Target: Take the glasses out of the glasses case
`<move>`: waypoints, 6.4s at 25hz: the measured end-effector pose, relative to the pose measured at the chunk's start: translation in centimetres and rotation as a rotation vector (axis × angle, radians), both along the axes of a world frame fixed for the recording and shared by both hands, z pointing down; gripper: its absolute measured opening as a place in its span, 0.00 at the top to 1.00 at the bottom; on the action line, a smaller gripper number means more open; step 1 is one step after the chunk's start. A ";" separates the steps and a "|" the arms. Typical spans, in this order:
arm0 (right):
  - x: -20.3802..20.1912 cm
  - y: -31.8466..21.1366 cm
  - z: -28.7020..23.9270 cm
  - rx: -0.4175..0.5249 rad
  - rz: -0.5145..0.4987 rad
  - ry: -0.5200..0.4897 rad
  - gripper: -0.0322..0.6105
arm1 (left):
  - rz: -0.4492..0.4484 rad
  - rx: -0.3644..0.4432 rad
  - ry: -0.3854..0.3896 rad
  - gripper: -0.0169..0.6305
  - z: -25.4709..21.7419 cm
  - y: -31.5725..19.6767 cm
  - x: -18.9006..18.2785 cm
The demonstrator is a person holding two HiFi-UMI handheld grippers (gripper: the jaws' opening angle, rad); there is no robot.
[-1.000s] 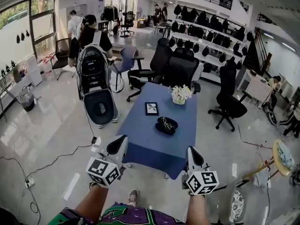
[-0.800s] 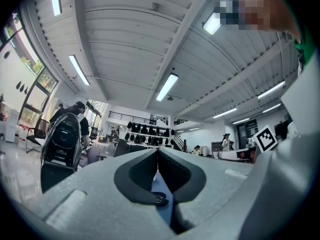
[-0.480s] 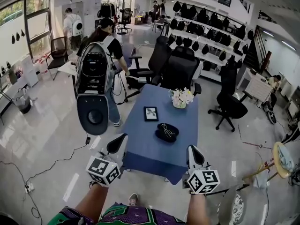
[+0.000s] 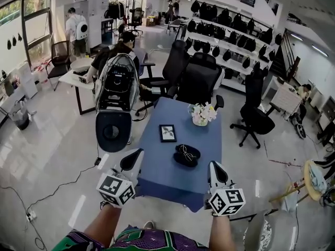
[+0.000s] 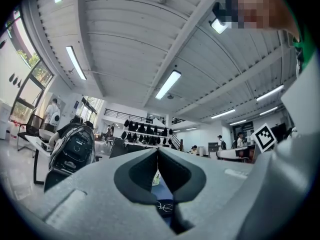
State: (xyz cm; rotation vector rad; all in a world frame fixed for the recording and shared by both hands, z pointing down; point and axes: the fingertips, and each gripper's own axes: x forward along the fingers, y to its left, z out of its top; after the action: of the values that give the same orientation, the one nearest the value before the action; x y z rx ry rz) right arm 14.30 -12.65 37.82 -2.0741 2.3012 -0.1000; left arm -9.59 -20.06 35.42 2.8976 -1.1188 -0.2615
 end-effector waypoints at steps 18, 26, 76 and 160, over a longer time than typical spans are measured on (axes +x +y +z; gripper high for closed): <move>-2.4 -5.3 0.2 -0.013 0.007 0.032 0.95 | 0.023 -0.010 0.027 0.95 0.8 -5.9 -1.8; -2.1 -5.8 0.6 -0.026 0.014 0.031 0.95 | 0.046 -0.031 0.025 0.95 1.6 -6.3 -1.0; 9.3 -18.9 4.7 -0.092 -0.254 0.023 0.85 | -0.099 0.028 -0.039 0.95 -0.4 -12.8 13.1; 8.2 -24.5 36.2 -0.742 -0.478 0.122 0.94 | -0.222 -0.078 -0.122 0.95 6.8 -17.5 13.6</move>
State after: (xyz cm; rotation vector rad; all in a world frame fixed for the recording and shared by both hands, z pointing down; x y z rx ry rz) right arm 22.50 -37.18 74.00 -1.6956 3.1245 -1.0013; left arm 4.00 -37.55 42.25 2.7543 -1.4378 -0.0434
